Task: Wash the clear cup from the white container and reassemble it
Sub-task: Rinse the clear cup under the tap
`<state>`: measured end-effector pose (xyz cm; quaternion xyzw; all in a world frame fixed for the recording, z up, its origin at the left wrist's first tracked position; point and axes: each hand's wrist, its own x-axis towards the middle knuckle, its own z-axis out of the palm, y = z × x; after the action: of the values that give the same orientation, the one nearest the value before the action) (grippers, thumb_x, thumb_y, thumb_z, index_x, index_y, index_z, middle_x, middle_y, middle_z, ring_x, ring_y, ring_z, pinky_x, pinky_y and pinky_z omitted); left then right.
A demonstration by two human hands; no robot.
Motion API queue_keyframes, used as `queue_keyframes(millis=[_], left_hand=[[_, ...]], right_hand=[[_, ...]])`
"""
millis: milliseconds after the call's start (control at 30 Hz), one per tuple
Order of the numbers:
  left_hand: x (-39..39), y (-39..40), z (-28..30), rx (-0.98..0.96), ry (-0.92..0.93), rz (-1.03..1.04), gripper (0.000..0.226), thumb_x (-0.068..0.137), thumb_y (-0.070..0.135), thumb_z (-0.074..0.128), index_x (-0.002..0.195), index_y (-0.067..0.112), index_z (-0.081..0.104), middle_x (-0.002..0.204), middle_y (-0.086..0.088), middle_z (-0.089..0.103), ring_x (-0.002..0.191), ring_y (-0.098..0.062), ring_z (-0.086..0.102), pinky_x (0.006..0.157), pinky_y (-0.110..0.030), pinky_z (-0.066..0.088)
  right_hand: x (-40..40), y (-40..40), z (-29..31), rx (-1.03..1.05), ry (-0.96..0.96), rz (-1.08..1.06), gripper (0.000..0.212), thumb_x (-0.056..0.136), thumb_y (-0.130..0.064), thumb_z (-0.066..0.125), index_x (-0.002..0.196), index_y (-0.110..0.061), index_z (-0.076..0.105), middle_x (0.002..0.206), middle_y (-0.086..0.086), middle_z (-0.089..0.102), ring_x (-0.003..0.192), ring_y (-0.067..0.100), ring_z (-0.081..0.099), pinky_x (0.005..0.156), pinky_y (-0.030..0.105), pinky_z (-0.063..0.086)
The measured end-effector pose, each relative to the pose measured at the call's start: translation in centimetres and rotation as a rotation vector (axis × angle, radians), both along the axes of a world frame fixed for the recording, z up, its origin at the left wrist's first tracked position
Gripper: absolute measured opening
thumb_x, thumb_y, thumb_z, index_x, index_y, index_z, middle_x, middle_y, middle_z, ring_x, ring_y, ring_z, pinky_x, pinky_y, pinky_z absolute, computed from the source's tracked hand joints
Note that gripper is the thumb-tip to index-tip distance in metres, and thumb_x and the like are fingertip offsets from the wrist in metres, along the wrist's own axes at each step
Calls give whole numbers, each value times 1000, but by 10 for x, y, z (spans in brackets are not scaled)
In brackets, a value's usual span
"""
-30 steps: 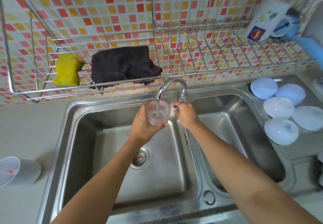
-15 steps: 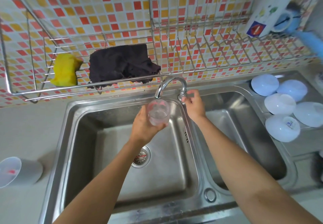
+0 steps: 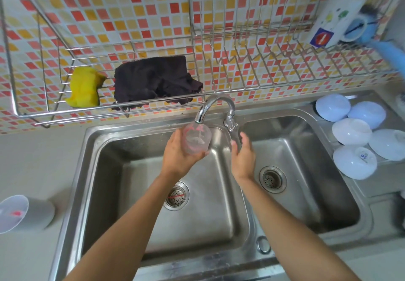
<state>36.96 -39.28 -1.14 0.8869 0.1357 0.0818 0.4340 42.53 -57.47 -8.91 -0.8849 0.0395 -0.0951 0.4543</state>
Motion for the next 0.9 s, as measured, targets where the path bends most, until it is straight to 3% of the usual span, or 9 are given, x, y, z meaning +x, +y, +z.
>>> queue_keyframes(millis=[133, 267, 400, 567, 900], left_hand=[[-2, 1, -5, 65, 58, -56, 80, 58, 36, 89, 125, 16, 49, 117, -3, 53, 106, -22, 57, 90, -31, 45], [-6, 4, -12, 107, 140, -97, 83, 61, 32, 89, 131, 18, 46, 122, -3, 48, 107, -23, 56, 87, -26, 43], [-9, 7, -27, 181, 244, -129, 85, 59, 31, 89, 132, 22, 46, 123, -5, 45, 108, -26, 53, 92, -27, 43], [-14, 10, -42, 332, 412, -169, 88, 57, 34, 88, 134, 24, 46, 122, -8, 41, 112, -28, 44, 97, -32, 40], [-17, 16, -47, 636, 472, -275, 88, 62, 35, 82, 140, 25, 41, 121, -8, 40, 112, -27, 40, 94, -32, 40]], right_hand=[[-30, -12, -44, -369, -52, 223, 47, 94, -19, 58, 136, -1, 48, 147, 17, 42, 136, 30, 39, 113, 44, 29], [-39, -25, -55, -542, -80, 345, 50, 93, -14, 58, 137, 4, 45, 144, 21, 43, 136, 33, 38, 114, 46, 24], [-41, -25, -55, -628, -115, 346, 52, 87, -2, 63, 135, 6, 47, 140, 22, 47, 133, 36, 42, 110, 48, 30], [-45, -25, -53, -696, -93, 332, 58, 79, 5, 27, 132, 8, 49, 137, 24, 50, 129, 37, 46, 108, 49, 33], [-43, -23, -52, -694, -62, 341, 59, 79, 5, 24, 133, 8, 48, 140, 24, 47, 131, 37, 44, 110, 48, 28]])
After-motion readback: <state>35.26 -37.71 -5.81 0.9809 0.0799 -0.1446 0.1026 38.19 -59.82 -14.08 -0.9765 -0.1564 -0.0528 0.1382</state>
